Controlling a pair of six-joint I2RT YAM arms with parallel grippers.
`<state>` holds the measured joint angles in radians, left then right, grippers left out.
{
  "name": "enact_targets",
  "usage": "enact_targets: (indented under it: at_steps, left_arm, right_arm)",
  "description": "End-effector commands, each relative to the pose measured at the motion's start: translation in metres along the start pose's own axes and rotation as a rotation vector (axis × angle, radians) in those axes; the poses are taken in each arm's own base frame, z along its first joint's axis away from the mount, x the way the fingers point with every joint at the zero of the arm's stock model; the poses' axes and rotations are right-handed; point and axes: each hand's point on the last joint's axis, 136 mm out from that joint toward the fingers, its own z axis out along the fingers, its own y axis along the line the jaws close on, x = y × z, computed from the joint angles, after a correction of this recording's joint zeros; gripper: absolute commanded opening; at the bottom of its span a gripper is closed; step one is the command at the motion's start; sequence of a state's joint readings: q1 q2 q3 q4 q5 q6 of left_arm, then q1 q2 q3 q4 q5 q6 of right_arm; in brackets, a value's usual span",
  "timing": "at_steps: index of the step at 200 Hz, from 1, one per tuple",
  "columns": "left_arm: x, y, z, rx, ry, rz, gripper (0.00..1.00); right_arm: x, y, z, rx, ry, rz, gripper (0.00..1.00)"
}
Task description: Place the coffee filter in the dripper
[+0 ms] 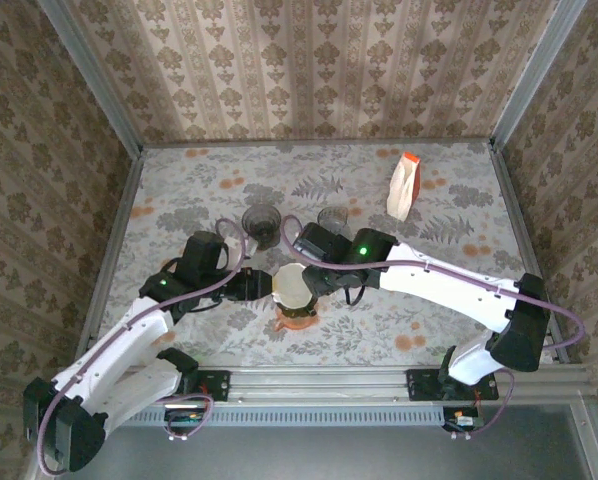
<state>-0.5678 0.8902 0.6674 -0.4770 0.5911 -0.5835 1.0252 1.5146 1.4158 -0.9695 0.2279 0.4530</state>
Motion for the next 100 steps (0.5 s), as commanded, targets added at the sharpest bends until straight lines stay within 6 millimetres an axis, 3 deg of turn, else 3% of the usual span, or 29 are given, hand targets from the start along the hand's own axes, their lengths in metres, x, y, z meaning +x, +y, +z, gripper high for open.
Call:
enact_targets:
  at_steps: [1, 100]
  left_arm:
    - [0.0055, 0.0040, 0.0036, 0.003, 0.022, -0.018, 0.31]
    - [0.0062, 0.0052, 0.0039, 0.000, 0.022, -0.021, 0.29]
  right_arm:
    - [0.0104, 0.0018, 0.0126, 0.013, 0.046, -0.004, 0.42]
    - [0.0165, 0.0014, 0.0200, 0.029, 0.074, -0.009, 0.38]
